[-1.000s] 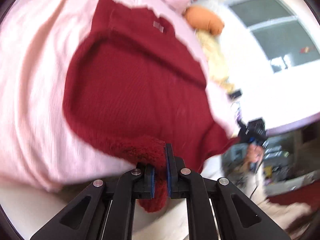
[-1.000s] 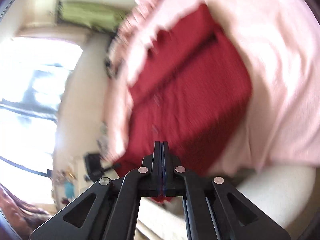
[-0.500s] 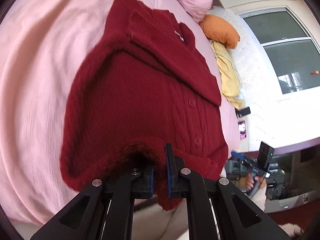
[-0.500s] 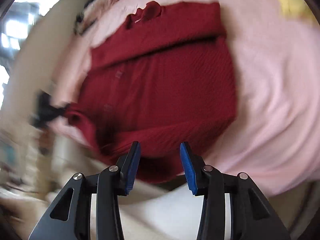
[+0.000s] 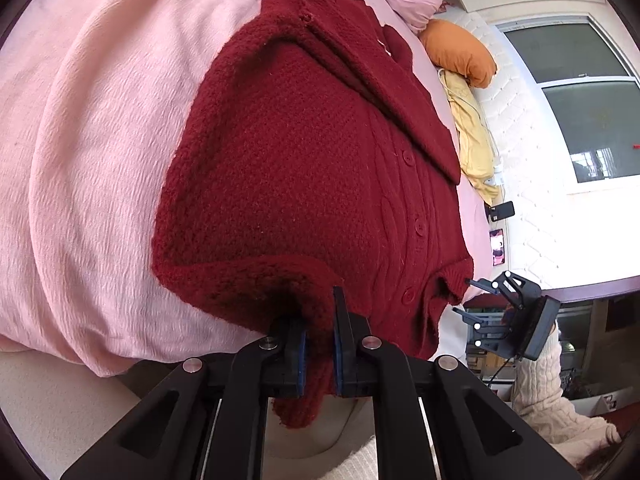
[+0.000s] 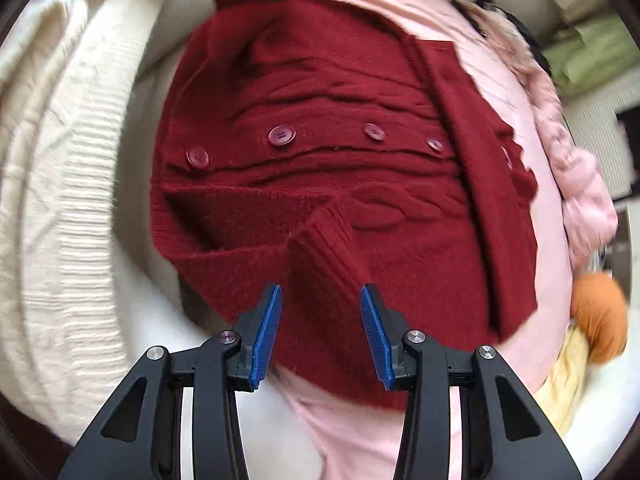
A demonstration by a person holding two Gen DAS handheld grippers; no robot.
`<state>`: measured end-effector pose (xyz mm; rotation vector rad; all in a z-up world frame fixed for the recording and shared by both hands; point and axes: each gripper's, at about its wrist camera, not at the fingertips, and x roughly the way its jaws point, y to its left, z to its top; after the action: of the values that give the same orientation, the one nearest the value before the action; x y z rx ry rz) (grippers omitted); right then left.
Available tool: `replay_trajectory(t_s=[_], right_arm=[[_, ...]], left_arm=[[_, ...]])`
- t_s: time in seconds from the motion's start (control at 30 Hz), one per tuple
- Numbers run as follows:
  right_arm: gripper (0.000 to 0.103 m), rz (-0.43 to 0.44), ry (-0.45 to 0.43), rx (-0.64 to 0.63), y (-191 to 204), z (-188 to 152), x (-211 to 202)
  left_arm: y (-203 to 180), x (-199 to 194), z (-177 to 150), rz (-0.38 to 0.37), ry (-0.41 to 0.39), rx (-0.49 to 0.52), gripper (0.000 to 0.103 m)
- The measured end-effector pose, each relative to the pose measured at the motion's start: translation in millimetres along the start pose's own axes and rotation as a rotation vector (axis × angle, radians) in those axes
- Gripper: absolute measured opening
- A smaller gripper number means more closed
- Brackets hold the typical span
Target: Fold clothes
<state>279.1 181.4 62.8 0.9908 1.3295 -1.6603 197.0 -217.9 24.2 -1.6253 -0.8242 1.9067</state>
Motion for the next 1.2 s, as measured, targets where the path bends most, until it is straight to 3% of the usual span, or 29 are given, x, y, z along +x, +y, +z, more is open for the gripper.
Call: replay_trajectory(t_s=[0.1,0.13,0.17,0.2,0.33,0.47,0.63,0.77,0.87,1.07,1.2], right_arm=[[0.043,-0.031,0.03,-0.076,-1.6,10.8,29.1],[0.041,0.009,0.057,-0.059,-6.0,10.6,35.9],[0.012,0.055,0.085,-0.039,-10.9,9.9,42.2],[0.007,0.114,0.085,0.014,-18.8,8.7,44.1],[0.007,0.205,-0.054,0.279,-58.8,-16.0,17.4],[0.007,0.3,-0.305,0.68,-110.8,-76.4,-32.7],[0.007,0.255,-0.603,1.034,-135.8,-149.2,-78.4],[0.007,0.162,-0.681,1.176,-144.2,-171.7,-81.2],[0.007,0.077,-0.653,1.2,-153.1,-161.9,-70.0],[0.007,-0.081,-0.501,1.206,-190.1,-136.9,-40.6],[0.007,-0.145,-0.469,1.247,-232.4,-131.1,-25.1]], left_arm=[[3.1,-4.6,-2.5,0.003,-0.004,0.005,0.008],[4.2,-6.2,-3.3,0.005,-0.006,0.006,0.008],[4.5,-7.6,-3.3,0.005,-0.01,0.007,0.008],[4.5,-8.9,-3.0,0.006,-0.015,0.006,0.008],[6.5,-18.7,1.2,-0.023,-0.051,-0.01,0.008],[0.6,-21.1,13.1,-0.027,-0.076,0.004,0.009],[0.3,-19.3,37.1,-0.038,-0.114,-0.024,0.009],[1.7,-24.3,63.1,-0.066,-0.172,-0.064,0.009],[-2.4,-23.5,83.5,-0.042,-0.21,-0.072,0.008],[-10.1,-16.5,126.6,-0.023,-0.263,-0.082,0.008],[-18.4,-15.6,169.5,-0.012,-0.301,-0.069,0.009]])
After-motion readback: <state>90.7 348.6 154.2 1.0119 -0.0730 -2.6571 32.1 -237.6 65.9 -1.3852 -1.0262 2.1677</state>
